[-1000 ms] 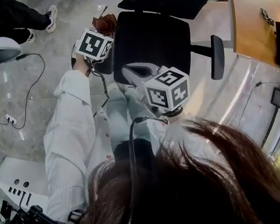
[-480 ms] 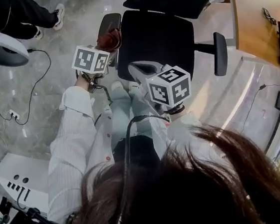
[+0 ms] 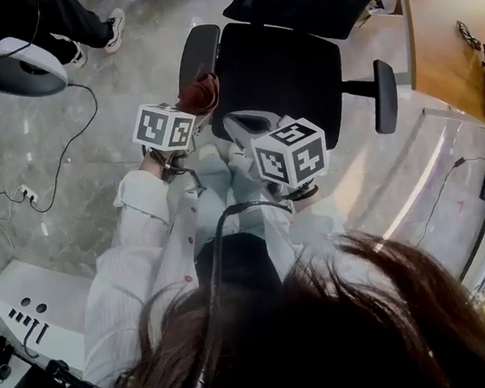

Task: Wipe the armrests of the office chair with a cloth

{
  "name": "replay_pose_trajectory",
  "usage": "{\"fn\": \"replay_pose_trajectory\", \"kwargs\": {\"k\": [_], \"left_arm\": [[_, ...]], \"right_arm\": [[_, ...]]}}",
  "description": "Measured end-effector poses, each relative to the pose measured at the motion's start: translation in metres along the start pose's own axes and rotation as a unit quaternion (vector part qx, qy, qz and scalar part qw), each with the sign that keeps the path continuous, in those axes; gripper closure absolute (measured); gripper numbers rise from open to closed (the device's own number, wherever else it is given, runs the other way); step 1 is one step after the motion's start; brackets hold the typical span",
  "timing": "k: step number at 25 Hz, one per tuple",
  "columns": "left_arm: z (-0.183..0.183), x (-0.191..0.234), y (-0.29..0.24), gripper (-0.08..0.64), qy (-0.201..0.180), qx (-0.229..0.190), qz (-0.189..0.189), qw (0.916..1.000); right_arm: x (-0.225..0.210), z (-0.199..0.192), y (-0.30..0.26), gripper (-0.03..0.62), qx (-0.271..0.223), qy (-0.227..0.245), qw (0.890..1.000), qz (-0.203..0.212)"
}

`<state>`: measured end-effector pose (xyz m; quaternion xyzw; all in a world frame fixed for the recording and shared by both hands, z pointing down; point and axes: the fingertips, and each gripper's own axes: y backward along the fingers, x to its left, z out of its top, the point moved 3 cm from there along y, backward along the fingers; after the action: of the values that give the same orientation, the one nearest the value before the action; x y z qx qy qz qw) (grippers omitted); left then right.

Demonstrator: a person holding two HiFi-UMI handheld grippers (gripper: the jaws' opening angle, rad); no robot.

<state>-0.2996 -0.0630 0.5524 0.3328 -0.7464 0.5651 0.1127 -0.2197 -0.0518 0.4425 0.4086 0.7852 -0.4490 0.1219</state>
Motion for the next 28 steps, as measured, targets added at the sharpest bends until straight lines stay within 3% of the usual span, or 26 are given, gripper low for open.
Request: {"fn": "replay_pose_trajectory", "kwargs": {"k": [5, 12, 28], "left_arm": [[-0.004, 0.004, 0.004, 0.528, 0.018, -0.015, -0.011, 0.9997], [0.038, 0.027, -0.005, 0.528, 0.020, -0.023, -0.009, 0.9995], [0.161, 0.072, -0.015, 0.528, -0.040, -0.033, 0.057, 0.9970]], "right_arm": [[0.002, 0.003, 0.001, 0.591, -0.003, -0.002, 1.000, 0.003], [-0.016, 0.004, -0.006, 0.591, 0.004, -0.021, 1.000, 0.006], [-0.004, -0.013, 0.005, 0.591, 0.008, -0.048, 0.999, -0.003]]}}
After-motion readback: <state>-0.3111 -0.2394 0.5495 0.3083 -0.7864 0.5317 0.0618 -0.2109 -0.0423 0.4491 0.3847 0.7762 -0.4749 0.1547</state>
